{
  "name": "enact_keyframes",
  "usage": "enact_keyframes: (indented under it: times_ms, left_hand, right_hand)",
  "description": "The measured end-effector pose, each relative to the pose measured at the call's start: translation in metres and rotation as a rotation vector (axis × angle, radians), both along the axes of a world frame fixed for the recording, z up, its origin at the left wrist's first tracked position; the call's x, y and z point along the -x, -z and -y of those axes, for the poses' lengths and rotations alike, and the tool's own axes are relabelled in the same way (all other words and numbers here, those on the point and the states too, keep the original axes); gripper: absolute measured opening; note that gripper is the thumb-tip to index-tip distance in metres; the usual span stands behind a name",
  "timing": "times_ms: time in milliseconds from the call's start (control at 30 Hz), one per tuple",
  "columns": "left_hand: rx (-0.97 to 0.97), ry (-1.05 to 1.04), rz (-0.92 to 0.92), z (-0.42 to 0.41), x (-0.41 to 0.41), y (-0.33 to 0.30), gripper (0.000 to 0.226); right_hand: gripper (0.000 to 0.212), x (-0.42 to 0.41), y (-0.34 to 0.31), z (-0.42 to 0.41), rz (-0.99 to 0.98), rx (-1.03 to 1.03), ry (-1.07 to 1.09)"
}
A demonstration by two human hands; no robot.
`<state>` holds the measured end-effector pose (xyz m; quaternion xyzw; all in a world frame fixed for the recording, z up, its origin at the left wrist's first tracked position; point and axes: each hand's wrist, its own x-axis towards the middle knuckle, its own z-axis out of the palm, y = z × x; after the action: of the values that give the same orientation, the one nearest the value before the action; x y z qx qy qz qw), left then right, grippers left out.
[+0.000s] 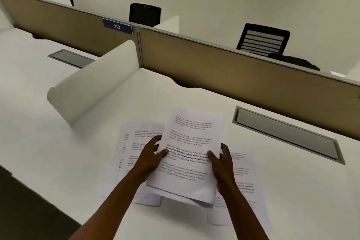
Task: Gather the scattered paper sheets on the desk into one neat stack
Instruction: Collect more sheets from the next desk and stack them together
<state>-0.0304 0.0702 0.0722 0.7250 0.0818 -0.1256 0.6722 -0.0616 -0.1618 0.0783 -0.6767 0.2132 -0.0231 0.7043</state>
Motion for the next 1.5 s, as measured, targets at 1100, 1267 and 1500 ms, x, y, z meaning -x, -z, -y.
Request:
enact_keyframes:
  times_ms: [1100, 1267, 1500]
  left_hand:
    - [-0.685, -0.358, -0.004, -0.092, 0.002, 0.068, 0.067]
    - [-0.788, -0.36, 0.242, -0.063, 0.006, 0.065, 0.06]
    - [-0.321, 0.043, 0.161, 0.052, 0.028, 0.051, 0.043]
  right_hand:
    - [0.061, -0.014, 0.052, -0.044, -0.147, 0.315, -0.293]
    - [0.063, 0.014, 0.055, 0.034, -0.196, 0.629, 0.039]
    - [0.103, 0.053, 0.077, 0.103, -0.638, 0.978, 0.058]
